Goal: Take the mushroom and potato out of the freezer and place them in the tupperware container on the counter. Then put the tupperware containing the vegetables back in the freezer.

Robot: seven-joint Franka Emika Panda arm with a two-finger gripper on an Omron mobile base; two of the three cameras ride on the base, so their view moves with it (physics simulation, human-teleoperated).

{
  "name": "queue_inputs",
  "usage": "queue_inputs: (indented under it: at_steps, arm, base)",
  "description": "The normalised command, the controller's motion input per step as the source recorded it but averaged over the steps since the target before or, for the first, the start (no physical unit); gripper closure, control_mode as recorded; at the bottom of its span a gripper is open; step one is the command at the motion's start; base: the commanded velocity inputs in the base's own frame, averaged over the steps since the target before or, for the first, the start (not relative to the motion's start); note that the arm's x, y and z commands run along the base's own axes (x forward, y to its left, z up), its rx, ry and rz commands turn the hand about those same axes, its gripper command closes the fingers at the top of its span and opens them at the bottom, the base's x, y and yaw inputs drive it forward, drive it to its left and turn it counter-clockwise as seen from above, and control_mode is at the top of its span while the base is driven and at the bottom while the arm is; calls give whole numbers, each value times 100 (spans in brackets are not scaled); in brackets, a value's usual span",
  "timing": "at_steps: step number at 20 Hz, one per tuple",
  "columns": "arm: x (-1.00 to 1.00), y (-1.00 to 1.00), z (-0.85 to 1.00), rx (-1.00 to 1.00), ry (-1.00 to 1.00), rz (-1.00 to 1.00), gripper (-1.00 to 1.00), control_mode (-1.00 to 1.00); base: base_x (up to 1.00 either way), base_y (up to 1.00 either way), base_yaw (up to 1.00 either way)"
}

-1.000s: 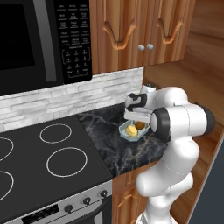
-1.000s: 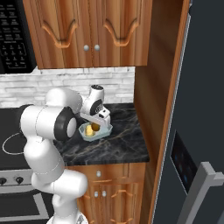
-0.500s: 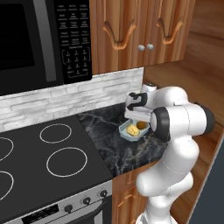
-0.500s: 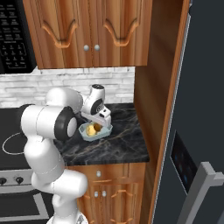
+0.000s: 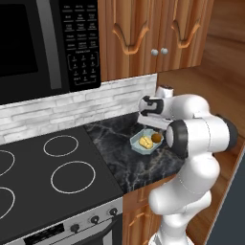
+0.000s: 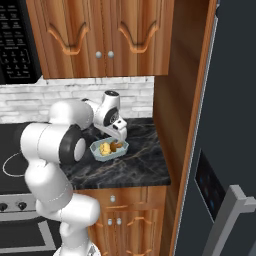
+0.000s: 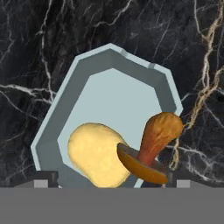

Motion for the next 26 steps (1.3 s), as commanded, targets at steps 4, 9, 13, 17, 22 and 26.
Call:
queue_inputs:
  at_steps: [4, 9, 13, 17, 22, 26]
  arm:
    - [0, -21, 22, -1, -1, -8, -100, -100]
    - [0, -26, -5, -8, 0, -1, -100, -100]
    - [16, -4, -12, -9, 0, 2, -100, -100]
    - [36, -1, -9, -6, 0, 9, -100, -100]
    - [15, -6, -14, -2, 1, 18, -100, -100]
    - [14, -13, -25, 0, 0, 21, -100, -100]
  base:
    - [0, 0, 0]
    - [0, 0, 0]
    - [0, 0, 0]
    - [0, 0, 0]
    - [0, 0, 0]
    - [0, 0, 0]
